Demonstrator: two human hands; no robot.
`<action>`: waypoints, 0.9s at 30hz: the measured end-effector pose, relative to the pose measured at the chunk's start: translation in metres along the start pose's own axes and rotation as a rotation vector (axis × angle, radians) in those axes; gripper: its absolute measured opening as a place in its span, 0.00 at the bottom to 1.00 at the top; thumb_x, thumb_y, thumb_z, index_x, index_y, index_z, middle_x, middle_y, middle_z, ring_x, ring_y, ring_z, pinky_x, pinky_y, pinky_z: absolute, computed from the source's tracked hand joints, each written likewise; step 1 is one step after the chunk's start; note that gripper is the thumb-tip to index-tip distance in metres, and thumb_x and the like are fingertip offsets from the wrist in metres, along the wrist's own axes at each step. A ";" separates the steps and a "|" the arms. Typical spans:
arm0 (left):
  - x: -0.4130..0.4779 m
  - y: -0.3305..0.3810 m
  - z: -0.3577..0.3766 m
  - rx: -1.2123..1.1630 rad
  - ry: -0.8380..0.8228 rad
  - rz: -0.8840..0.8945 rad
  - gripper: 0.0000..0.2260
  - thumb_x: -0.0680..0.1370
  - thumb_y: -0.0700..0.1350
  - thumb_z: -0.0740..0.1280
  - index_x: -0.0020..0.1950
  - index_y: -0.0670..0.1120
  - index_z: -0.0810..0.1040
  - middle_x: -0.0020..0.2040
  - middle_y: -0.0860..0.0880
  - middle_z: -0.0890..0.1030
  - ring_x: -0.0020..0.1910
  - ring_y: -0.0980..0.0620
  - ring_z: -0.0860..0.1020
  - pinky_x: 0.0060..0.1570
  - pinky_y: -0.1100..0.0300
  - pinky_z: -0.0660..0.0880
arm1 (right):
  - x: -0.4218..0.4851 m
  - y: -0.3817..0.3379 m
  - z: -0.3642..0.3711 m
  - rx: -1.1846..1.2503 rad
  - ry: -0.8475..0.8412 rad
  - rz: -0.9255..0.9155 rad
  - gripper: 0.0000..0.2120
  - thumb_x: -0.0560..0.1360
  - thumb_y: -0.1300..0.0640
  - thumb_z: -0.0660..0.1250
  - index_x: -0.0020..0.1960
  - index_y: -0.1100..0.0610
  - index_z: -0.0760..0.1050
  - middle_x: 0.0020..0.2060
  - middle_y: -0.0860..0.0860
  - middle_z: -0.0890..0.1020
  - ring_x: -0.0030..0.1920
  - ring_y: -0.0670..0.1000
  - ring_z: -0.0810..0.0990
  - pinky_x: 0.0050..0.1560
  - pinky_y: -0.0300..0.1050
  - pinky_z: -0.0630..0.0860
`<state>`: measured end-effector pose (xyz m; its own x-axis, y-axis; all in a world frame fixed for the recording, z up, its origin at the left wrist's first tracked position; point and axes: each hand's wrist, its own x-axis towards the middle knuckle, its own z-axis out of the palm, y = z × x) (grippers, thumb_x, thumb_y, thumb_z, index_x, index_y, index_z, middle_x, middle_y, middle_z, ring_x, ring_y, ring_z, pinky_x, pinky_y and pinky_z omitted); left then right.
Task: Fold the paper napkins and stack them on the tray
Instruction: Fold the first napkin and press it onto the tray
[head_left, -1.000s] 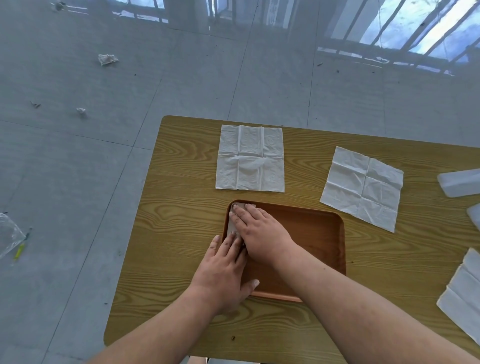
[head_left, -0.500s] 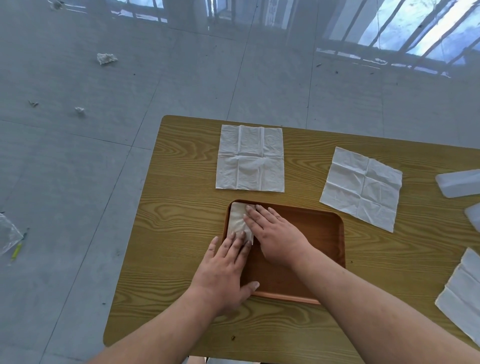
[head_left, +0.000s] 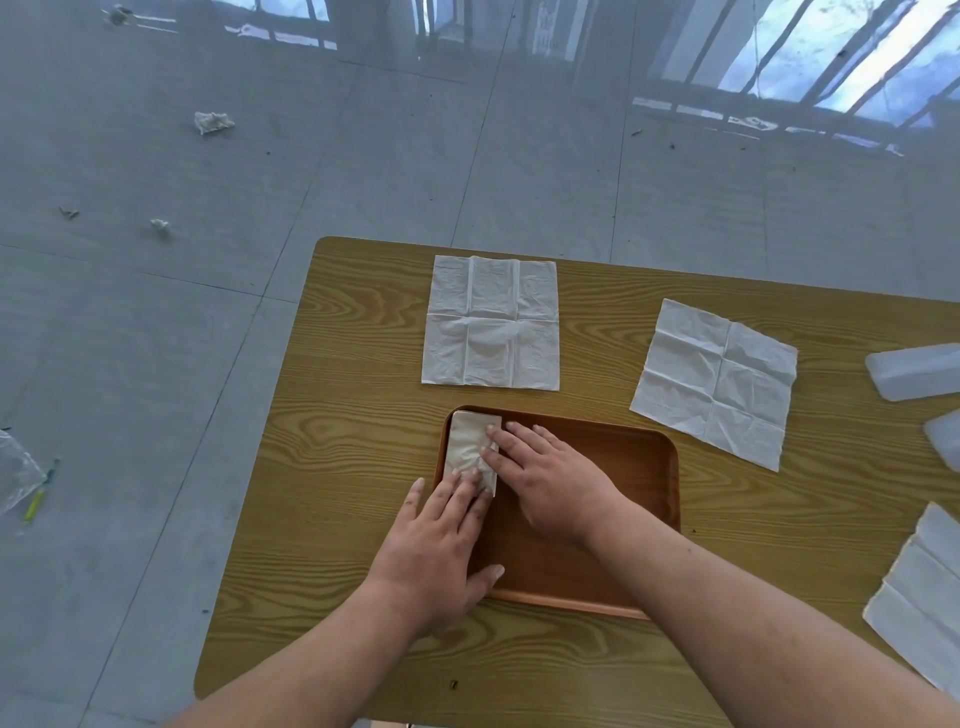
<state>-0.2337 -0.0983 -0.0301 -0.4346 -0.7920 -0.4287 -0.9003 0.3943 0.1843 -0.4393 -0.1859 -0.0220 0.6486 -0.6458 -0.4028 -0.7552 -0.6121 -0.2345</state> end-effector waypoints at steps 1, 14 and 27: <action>-0.001 0.000 0.000 0.002 0.006 0.001 0.39 0.79 0.71 0.43 0.82 0.49 0.41 0.83 0.48 0.38 0.80 0.49 0.33 0.79 0.40 0.40 | 0.000 -0.001 0.000 0.002 0.000 0.001 0.33 0.81 0.56 0.54 0.84 0.51 0.48 0.83 0.52 0.46 0.83 0.54 0.44 0.81 0.53 0.42; -0.003 0.004 -0.016 0.007 0.008 -0.090 0.36 0.79 0.71 0.47 0.83 0.55 0.52 0.84 0.48 0.44 0.82 0.49 0.40 0.78 0.40 0.38 | 0.004 0.012 -0.005 -0.033 0.011 -0.017 0.31 0.82 0.53 0.54 0.83 0.51 0.51 0.83 0.55 0.51 0.82 0.57 0.51 0.79 0.55 0.50; 0.003 -0.008 -0.027 0.035 -0.039 0.005 0.38 0.78 0.71 0.45 0.82 0.52 0.56 0.83 0.42 0.52 0.82 0.42 0.49 0.78 0.39 0.45 | 0.033 -0.024 -0.019 -0.052 -0.043 0.001 0.29 0.84 0.52 0.52 0.84 0.50 0.49 0.84 0.52 0.48 0.82 0.59 0.49 0.79 0.56 0.50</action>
<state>-0.2287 -0.1159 -0.0087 -0.4372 -0.7717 -0.4620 -0.8965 0.4148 0.1555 -0.3980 -0.2008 -0.0130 0.6425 -0.6270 -0.4405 -0.7489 -0.6354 -0.1880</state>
